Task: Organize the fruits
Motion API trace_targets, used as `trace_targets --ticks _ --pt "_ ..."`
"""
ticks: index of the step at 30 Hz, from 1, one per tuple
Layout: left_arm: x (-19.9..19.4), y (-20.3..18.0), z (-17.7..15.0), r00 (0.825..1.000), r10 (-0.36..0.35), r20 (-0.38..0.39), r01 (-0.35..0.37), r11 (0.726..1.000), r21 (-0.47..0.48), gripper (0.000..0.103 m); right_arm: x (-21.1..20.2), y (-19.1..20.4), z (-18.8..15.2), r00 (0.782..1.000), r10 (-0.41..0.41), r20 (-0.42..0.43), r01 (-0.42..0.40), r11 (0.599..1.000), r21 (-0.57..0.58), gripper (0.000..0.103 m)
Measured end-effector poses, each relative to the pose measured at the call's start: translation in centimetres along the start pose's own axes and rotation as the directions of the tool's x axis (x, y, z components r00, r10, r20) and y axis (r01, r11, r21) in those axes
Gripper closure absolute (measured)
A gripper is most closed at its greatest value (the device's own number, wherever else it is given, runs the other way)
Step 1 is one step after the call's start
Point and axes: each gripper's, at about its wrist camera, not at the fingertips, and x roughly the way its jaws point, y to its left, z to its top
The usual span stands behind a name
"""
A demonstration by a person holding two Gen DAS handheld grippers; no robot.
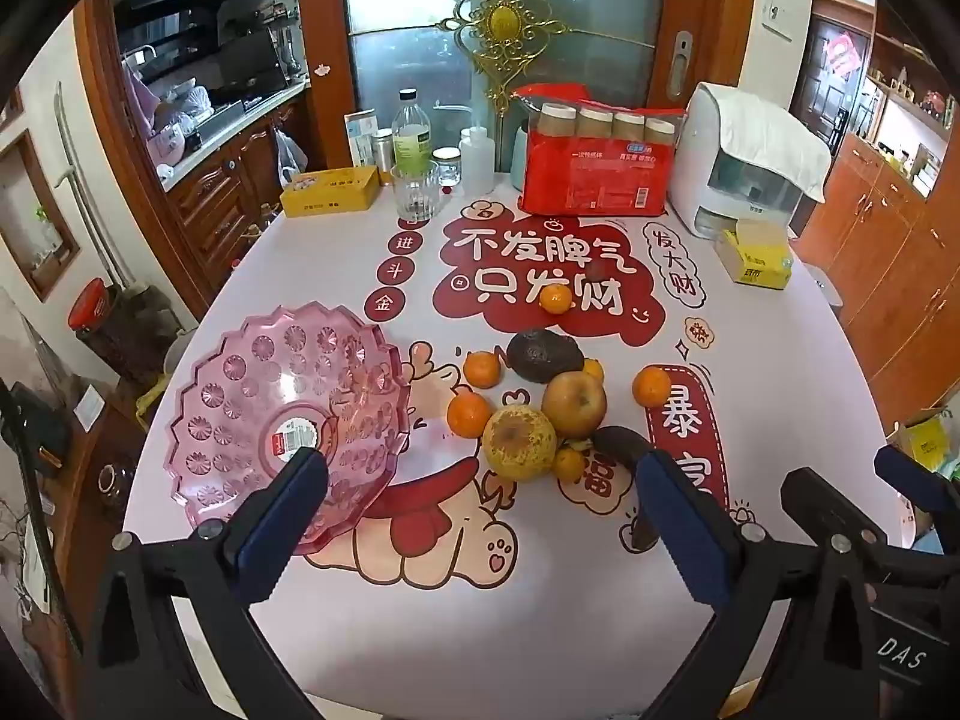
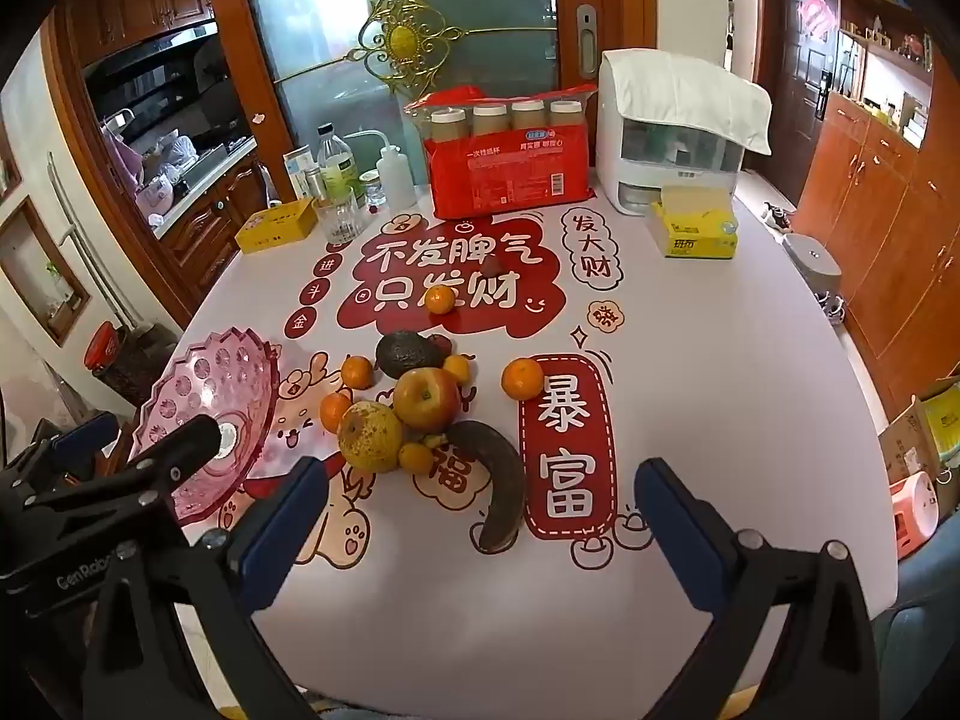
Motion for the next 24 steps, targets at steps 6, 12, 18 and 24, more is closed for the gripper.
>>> trace_targets --ticks 6,12,18,24 --pt "-0.5 -0.1 0.4 1.0 0.004 0.013 -0.004 1.0 0.008 0.001 -0.4 -0.5 0.2 1.0 -0.005 0.014 0.005 1.0 0.001 0.0" --pt "-0.8 -0.7 0.5 1.0 0.006 0.02 -0.006 1.0 0.006 0.001 -0.4 -0.3 0.5 1.0 0.004 0.03 -0.004 1.0 -0.004 0.001" --pt "-1.1 0.3 0.1 0.999 0.008 0.034 -0.008 1.0 -0.007 0.001 -0.5 0.0 0.2 0.999 0.015 0.034 -0.014 1.0 -0.012 0.001" --pt "-1.1 0.5 0.1 1.0 -0.003 0.027 0.004 1.0 -0.019 0.001 -0.6 0.3 0.0 0.999 0.011 0.034 -0.01 1.0 -0.019 0.001"
